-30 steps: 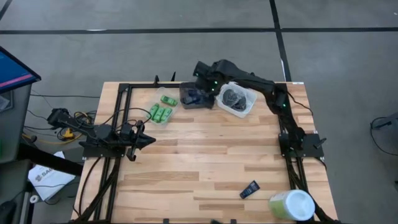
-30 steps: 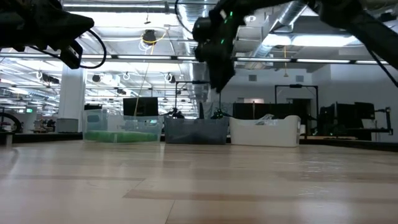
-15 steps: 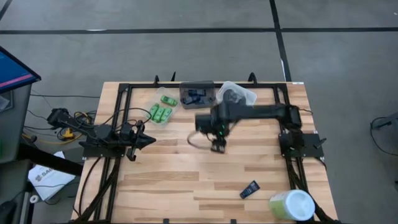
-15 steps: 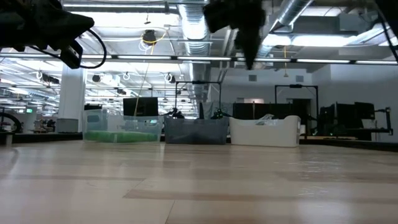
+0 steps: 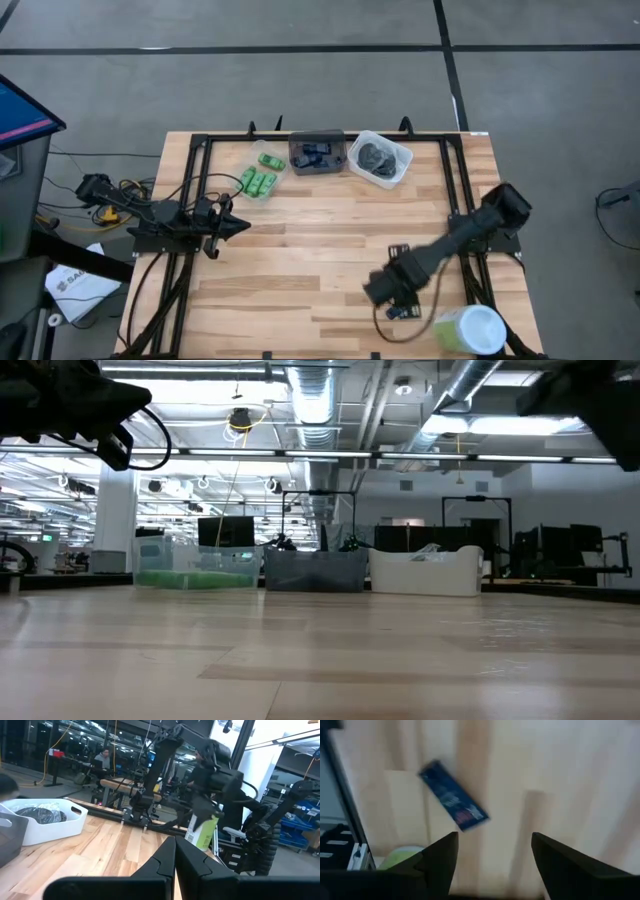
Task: Pick & Place Travel size toiletries
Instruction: Put the blue shave cream into the black bin
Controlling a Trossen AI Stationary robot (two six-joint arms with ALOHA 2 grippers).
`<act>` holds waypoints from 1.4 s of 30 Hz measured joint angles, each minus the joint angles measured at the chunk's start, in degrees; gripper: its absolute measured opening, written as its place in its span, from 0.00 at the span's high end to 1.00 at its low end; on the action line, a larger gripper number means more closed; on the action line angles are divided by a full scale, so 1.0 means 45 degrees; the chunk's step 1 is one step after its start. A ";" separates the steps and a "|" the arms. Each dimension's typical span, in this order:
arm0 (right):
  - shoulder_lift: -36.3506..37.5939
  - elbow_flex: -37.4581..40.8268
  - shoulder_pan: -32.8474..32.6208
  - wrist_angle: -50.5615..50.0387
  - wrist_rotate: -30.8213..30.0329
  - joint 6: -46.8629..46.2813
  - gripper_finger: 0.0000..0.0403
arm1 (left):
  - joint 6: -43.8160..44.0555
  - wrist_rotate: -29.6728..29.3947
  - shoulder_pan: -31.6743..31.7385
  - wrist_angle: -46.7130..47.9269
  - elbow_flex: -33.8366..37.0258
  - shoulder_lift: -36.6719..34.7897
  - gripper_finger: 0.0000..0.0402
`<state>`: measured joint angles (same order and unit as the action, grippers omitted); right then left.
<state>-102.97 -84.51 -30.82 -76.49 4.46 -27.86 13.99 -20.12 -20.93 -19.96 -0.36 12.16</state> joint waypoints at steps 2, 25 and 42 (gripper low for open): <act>0.0133 0.0559 -0.0706 0.0977 0.0029 0.0358 0.37 | -0.0003 0.0000 0.0000 -0.0014 0.0000 0.0000 1.00; 0.0134 0.4191 -0.2250 0.8048 -0.0044 0.0515 0.34 | -0.0003 0.0000 0.0000 -0.0167 0.0000 0.0000 1.00; 0.0115 0.5288 -0.2498 0.9101 -0.0636 0.0325 0.34 | -0.0003 0.0000 -0.0002 -0.0193 -0.0003 0.0000 1.00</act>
<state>-102.45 -60.72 -42.06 -35.54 1.59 -26.39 13.98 -20.12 -20.94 -20.82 -0.37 12.16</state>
